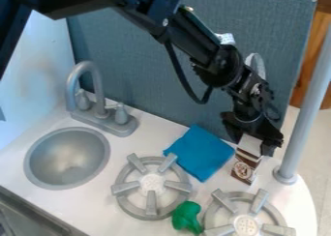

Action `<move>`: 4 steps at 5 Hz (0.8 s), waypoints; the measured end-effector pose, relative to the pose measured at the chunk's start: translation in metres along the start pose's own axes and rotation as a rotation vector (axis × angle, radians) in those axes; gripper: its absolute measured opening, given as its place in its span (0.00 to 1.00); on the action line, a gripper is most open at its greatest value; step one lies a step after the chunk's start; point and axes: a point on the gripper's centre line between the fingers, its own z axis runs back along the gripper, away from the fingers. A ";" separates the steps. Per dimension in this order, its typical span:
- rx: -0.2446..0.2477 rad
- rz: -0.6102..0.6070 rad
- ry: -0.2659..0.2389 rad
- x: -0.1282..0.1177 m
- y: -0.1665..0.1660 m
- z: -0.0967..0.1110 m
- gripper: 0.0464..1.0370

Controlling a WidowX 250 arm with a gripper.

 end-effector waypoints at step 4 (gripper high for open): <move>-0.067 0.065 0.027 0.008 -0.006 0.031 0.96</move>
